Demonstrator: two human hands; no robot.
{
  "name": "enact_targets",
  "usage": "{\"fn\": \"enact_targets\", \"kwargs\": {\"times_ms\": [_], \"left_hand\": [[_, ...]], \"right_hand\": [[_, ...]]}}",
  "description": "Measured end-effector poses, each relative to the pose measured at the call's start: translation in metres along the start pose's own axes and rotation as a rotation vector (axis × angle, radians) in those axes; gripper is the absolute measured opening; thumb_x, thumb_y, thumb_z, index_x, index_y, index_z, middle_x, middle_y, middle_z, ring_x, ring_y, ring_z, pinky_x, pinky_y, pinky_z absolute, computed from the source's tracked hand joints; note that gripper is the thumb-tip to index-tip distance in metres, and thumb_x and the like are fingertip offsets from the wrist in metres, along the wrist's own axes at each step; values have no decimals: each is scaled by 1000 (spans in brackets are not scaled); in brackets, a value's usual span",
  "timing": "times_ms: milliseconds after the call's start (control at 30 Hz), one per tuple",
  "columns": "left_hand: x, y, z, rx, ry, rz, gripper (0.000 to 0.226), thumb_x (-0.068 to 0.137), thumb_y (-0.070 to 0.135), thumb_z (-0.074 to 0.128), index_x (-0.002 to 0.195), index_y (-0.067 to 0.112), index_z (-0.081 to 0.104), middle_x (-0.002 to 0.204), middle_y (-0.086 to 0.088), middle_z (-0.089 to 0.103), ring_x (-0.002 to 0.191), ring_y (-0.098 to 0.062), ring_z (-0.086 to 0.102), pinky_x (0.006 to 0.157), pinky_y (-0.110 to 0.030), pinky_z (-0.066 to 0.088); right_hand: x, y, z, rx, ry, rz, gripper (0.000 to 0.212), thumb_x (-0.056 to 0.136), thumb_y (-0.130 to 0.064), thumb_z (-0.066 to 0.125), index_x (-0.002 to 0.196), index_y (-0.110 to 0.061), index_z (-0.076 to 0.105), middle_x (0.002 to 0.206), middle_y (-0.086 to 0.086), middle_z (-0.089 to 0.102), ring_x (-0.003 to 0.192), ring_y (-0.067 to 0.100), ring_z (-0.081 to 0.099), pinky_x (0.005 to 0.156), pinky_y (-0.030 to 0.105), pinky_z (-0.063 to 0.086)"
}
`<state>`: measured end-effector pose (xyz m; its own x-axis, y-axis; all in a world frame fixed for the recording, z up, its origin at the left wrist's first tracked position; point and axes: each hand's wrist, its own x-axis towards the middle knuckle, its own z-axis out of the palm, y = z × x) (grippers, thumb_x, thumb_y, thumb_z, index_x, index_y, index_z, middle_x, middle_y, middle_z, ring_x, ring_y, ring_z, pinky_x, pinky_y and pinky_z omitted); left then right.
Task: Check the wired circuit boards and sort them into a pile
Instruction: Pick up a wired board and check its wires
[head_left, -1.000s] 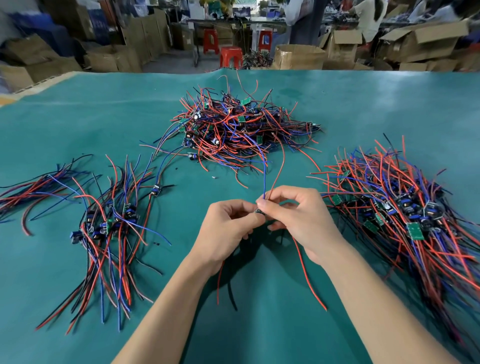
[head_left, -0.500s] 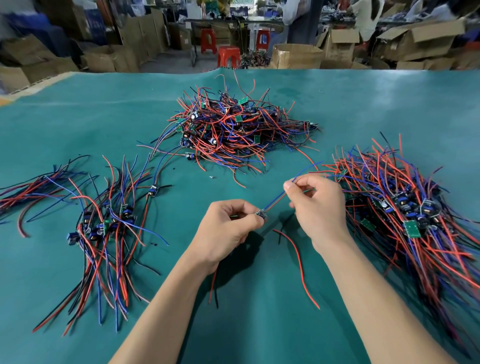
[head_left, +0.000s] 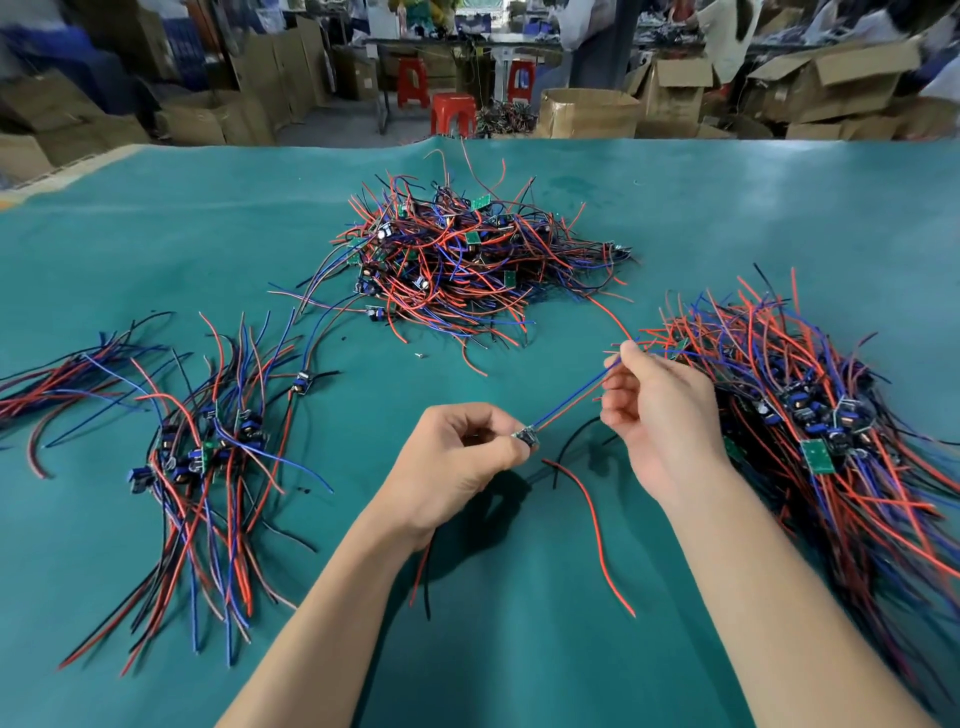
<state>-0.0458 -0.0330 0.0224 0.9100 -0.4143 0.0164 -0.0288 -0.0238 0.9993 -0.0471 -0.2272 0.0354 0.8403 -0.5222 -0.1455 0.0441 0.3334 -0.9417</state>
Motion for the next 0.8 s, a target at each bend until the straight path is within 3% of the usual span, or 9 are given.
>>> {"fn": "enact_targets", "kwargs": {"times_ms": [133, 233, 367, 467, 533, 600, 700, 800], "left_hand": [[0, -1, 0, 15, -13, 19, 7, 69, 21, 68, 71, 14, 68, 52, 9, 44, 44, -6, 31, 42, -16, 26], [0, -2, -1, 16, -9, 16, 9, 67, 23, 69, 69, 15, 69, 50, 9, 44, 43, -6, 32, 42, -17, 27], [3, -7, -4, -81, 28, 16, 4, 77, 20, 74, 74, 17, 72, 58, -4, 50, 46, -12, 39, 46, -19, 34], [6, -12, -6, -112, 91, 40, 6, 92, 15, 70, 91, 10, 73, 67, 0, 60, 55, -12, 53, 54, -18, 43], [8, -14, -6, -154, 125, 45, 8, 94, 15, 66, 96, 10, 73, 78, 1, 65, 61, -13, 60, 56, -20, 47], [8, -13, -6, -200, 140, 49, 12, 91, 20, 68, 97, 11, 73, 83, 1, 67, 64, -14, 62, 57, -21, 48], [7, -12, -5, -175, 103, 97, 20, 85, 28, 68, 99, 15, 75, 79, 3, 69, 63, -13, 59, 57, -20, 48], [6, -11, -6, -117, 54, 120, 14, 90, 22, 67, 100, 18, 77, 77, 1, 71, 64, -12, 59, 59, -20, 48]], "right_hand": [[2, -6, -2, 254, -25, 185, 31, 103, -13, 55, 73, -7, 61, 51, -2, 54, 40, 6, 46, 38, 18, 32], [5, -10, -7, 383, 6, 206, 28, 103, -13, 56, 77, -7, 60, 52, -2, 54, 40, 6, 47, 38, 17, 33], [7, -16, -13, 466, 34, 104, 19, 103, -17, 58, 92, -3, 64, 67, 3, 70, 58, 9, 69, 56, 18, 53], [6, -17, -12, 300, 76, -3, 20, 104, -19, 56, 106, 0, 63, 90, 12, 71, 71, 16, 75, 67, 24, 59], [0, -14, -6, 131, 49, -6, 8, 98, -11, 61, 97, -4, 67, 83, 11, 67, 65, 18, 72, 60, 24, 58], [-12, -5, 4, -56, -118, 12, 10, 93, -9, 66, 84, -7, 71, 74, 9, 68, 59, 18, 68, 53, 23, 54], [-31, 11, 21, -328, -449, -72, 10, 92, -18, 73, 84, -16, 78, 80, 7, 74, 68, 14, 68, 54, 23, 52], [-35, 18, 25, -401, -482, -178, 6, 88, -14, 78, 91, -19, 80, 83, 8, 77, 71, 11, 68, 58, 21, 51]]}}
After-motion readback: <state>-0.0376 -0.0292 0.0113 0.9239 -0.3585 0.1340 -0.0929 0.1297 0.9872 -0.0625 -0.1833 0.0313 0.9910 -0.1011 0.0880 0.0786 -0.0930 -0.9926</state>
